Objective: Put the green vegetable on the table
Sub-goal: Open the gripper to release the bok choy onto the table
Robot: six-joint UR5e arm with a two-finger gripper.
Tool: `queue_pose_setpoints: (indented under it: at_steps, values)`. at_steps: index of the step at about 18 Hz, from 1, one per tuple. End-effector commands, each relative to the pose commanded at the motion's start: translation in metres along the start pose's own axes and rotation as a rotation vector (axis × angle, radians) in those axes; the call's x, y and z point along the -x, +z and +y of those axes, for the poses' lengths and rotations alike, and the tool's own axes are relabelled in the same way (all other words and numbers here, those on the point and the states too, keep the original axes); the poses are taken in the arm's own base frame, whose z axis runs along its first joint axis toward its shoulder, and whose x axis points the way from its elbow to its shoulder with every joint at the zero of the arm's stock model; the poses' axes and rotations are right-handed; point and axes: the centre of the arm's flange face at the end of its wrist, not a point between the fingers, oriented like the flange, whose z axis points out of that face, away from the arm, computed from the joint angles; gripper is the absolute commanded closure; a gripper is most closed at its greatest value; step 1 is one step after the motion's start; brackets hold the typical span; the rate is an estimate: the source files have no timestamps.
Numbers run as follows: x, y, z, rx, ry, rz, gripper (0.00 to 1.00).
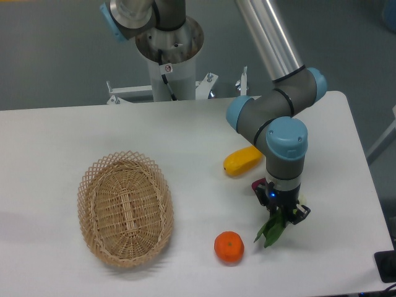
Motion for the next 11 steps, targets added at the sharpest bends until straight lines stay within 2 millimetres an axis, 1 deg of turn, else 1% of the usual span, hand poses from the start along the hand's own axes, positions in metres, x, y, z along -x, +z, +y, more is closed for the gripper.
queue_pose_setpoints:
  at_steps: [1,2,4,7,9,11]
  values:
    - [0.000,0.000,0.000,0.000,-0.002,0.000,0.20]
    - [0.001,-0.001,0.000,0.000,0.000,-0.001,0.11]
    - [0.005,-0.007,-0.002,-0.004,0.001,-0.016,0.02]
    - [0.016,-0.024,-0.004,-0.013,0.002,-0.050,0.01]
    - [0.025,-0.044,-0.008,-0.023,-0.003,-0.086,0.01]
    - [0.031,-0.061,-0.010,-0.033,-0.002,-0.113,0.01]
